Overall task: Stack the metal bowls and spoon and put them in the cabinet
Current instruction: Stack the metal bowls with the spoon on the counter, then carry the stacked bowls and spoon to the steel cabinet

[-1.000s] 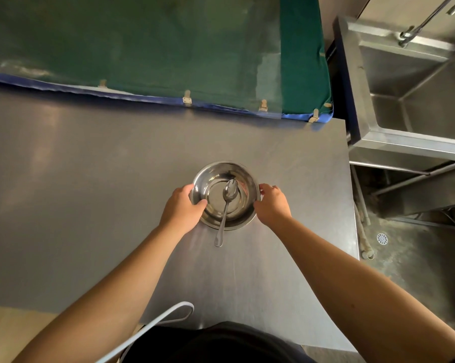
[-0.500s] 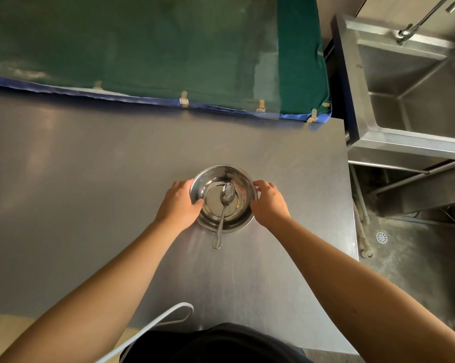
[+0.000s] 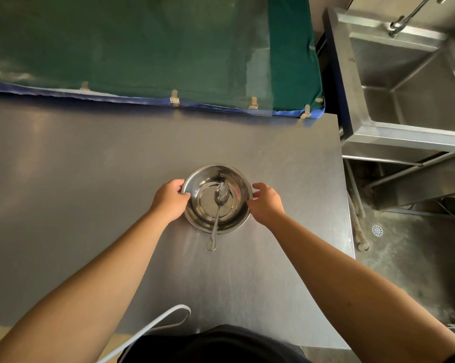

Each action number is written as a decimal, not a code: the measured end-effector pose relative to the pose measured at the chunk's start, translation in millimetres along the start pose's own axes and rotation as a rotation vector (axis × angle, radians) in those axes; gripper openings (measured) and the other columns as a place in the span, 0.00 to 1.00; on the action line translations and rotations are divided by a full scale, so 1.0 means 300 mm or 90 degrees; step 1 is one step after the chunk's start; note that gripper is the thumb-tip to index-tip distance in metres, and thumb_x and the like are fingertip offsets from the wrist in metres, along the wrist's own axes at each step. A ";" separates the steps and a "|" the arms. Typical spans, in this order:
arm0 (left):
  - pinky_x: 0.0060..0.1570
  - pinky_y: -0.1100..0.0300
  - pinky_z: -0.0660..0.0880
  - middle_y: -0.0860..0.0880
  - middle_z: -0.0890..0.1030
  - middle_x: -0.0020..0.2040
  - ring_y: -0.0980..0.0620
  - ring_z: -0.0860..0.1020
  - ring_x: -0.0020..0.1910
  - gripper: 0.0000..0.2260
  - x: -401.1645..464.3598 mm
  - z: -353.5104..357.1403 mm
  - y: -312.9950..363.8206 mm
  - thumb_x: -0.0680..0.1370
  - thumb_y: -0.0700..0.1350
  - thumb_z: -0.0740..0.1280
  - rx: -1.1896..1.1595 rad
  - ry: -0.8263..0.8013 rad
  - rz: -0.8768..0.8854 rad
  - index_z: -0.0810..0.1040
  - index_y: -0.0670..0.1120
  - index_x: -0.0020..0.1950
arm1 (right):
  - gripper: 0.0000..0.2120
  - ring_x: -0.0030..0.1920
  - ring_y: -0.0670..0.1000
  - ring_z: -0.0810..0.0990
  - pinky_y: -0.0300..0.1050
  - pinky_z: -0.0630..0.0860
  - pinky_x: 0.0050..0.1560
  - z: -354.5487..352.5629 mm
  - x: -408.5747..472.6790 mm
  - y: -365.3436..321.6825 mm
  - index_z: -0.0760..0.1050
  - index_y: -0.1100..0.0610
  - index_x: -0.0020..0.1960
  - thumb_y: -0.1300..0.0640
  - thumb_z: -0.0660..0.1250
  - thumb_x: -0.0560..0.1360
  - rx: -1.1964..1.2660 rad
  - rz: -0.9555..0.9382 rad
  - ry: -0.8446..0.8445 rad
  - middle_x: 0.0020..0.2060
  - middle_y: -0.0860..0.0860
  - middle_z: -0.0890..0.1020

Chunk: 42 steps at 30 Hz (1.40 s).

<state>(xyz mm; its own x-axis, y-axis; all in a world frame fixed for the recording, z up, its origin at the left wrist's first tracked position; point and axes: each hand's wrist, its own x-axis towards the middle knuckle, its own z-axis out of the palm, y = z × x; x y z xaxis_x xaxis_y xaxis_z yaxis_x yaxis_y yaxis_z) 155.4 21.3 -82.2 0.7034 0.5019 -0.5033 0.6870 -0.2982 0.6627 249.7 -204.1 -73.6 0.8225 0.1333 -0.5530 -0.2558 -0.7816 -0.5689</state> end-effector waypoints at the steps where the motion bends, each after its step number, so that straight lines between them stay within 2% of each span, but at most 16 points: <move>1: 0.48 0.58 0.74 0.52 0.82 0.49 0.49 0.79 0.48 0.16 0.002 -0.004 -0.002 0.75 0.38 0.67 -0.012 -0.002 -0.005 0.81 0.47 0.62 | 0.24 0.53 0.56 0.82 0.42 0.79 0.42 0.002 0.000 0.000 0.72 0.56 0.72 0.65 0.67 0.77 0.011 0.011 -0.003 0.61 0.56 0.82; 3: 0.53 0.48 0.80 0.50 0.83 0.49 0.43 0.81 0.50 0.17 0.007 -0.015 -0.004 0.75 0.36 0.66 -0.034 -0.016 -0.020 0.81 0.48 0.61 | 0.22 0.49 0.56 0.84 0.46 0.82 0.43 0.002 0.001 0.000 0.75 0.57 0.68 0.66 0.66 0.75 0.026 0.025 -0.006 0.55 0.55 0.84; 6: 0.48 0.42 0.82 0.49 0.83 0.45 0.38 0.83 0.49 0.18 0.007 -0.025 -0.007 0.75 0.33 0.64 -0.078 -0.036 -0.034 0.82 0.47 0.60 | 0.20 0.48 0.57 0.85 0.51 0.84 0.49 0.002 -0.006 0.001 0.78 0.57 0.66 0.67 0.66 0.74 0.041 0.037 -0.012 0.51 0.55 0.85; 11: 0.44 0.47 0.84 0.53 0.83 0.43 0.44 0.83 0.43 0.20 -0.021 -0.030 -0.013 0.77 0.31 0.63 -0.145 -0.060 -0.044 0.82 0.49 0.61 | 0.21 0.48 0.58 0.86 0.56 0.84 0.50 -0.002 -0.042 0.012 0.79 0.57 0.64 0.68 0.67 0.73 0.062 0.046 -0.010 0.51 0.55 0.86; 15: 0.29 0.64 0.79 0.57 0.81 0.42 0.57 0.81 0.39 0.20 -0.063 -0.046 -0.007 0.77 0.31 0.65 -0.197 -0.067 -0.025 0.79 0.54 0.59 | 0.21 0.47 0.59 0.86 0.56 0.85 0.48 -0.018 -0.096 0.021 0.80 0.57 0.63 0.68 0.66 0.73 0.082 0.050 0.006 0.49 0.56 0.86; 17: 0.32 0.63 0.80 0.59 0.82 0.40 0.58 0.82 0.39 0.19 -0.083 -0.066 -0.003 0.77 0.32 0.66 -0.212 -0.085 -0.010 0.80 0.56 0.57 | 0.21 0.45 0.59 0.86 0.56 0.85 0.48 -0.030 -0.137 0.021 0.81 0.57 0.62 0.68 0.66 0.72 0.100 0.051 0.019 0.48 0.56 0.86; 20: 0.40 0.56 0.82 0.58 0.86 0.40 0.53 0.85 0.44 0.17 -0.106 -0.100 0.008 0.77 0.34 0.68 -0.217 -0.129 0.011 0.82 0.57 0.54 | 0.20 0.44 0.60 0.86 0.58 0.85 0.48 -0.049 -0.210 0.019 0.81 0.57 0.61 0.70 0.67 0.71 0.141 0.057 0.044 0.47 0.56 0.86; 23: 0.36 0.60 0.82 0.63 0.85 0.38 0.55 0.86 0.41 0.18 -0.133 -0.126 0.033 0.76 0.33 0.68 -0.246 -0.175 0.038 0.81 0.59 0.46 | 0.19 0.43 0.60 0.87 0.58 0.85 0.48 -0.071 -0.284 0.019 0.81 0.58 0.61 0.70 0.68 0.72 0.175 0.060 0.072 0.45 0.56 0.86; 25: 0.35 0.60 0.82 0.63 0.85 0.37 0.55 0.86 0.40 0.19 -0.160 -0.141 0.057 0.76 0.32 0.68 -0.264 -0.204 0.058 0.80 0.59 0.45 | 0.18 0.42 0.59 0.87 0.57 0.85 0.48 -0.093 -0.341 0.022 0.81 0.59 0.60 0.70 0.69 0.73 0.195 0.059 0.095 0.44 0.56 0.87; 29: 0.37 0.56 0.83 0.58 0.87 0.42 0.51 0.87 0.43 0.16 -0.215 -0.156 0.120 0.75 0.31 0.70 -0.282 -0.263 0.100 0.81 0.54 0.49 | 0.15 0.36 0.54 0.85 0.45 0.86 0.40 -0.153 -0.460 0.038 0.82 0.60 0.58 0.71 0.68 0.74 0.241 0.056 0.143 0.37 0.52 0.86; 34: 0.38 0.54 0.83 0.54 0.88 0.44 0.51 0.86 0.43 0.15 -0.294 -0.133 0.195 0.76 0.31 0.70 -0.294 -0.310 0.128 0.82 0.51 0.53 | 0.13 0.34 0.48 0.87 0.34 0.80 0.32 -0.235 -0.599 0.090 0.81 0.56 0.57 0.68 0.70 0.76 0.286 0.051 0.182 0.39 0.49 0.86; 36: 0.38 0.55 0.83 0.53 0.88 0.46 0.51 0.86 0.42 0.15 -0.336 -0.098 0.233 0.76 0.31 0.70 -0.290 -0.330 0.139 0.82 0.50 0.55 | 0.14 0.34 0.46 0.86 0.36 0.81 0.33 -0.276 -0.658 0.133 0.81 0.57 0.59 0.69 0.70 0.76 0.312 0.050 0.201 0.40 0.50 0.87; 39: 0.38 0.56 0.82 0.49 0.88 0.49 0.50 0.86 0.45 0.14 -0.414 -0.031 0.296 0.76 0.32 0.70 -0.278 -0.361 0.149 0.82 0.48 0.57 | 0.16 0.40 0.51 0.88 0.48 0.86 0.45 -0.344 -0.738 0.221 0.80 0.60 0.63 0.69 0.70 0.76 0.386 0.050 0.232 0.44 0.53 0.88; 42: 0.39 0.55 0.83 0.49 0.87 0.50 0.49 0.86 0.45 0.13 -0.513 0.067 0.364 0.76 0.33 0.70 -0.263 -0.384 0.161 0.82 0.48 0.56 | 0.15 0.42 0.52 0.88 0.46 0.85 0.43 -0.432 -0.831 0.340 0.80 0.62 0.63 0.69 0.71 0.77 0.466 0.046 0.254 0.45 0.53 0.88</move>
<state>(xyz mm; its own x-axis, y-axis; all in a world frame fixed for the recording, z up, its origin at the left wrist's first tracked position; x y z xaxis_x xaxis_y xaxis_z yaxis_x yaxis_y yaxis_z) 126.0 -104.7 56.5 0.8889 -0.1052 -0.4459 0.4520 0.0425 0.8910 84.3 -396.0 85.2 0.8742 -0.2352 -0.4248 -0.4670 -0.1678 -0.8682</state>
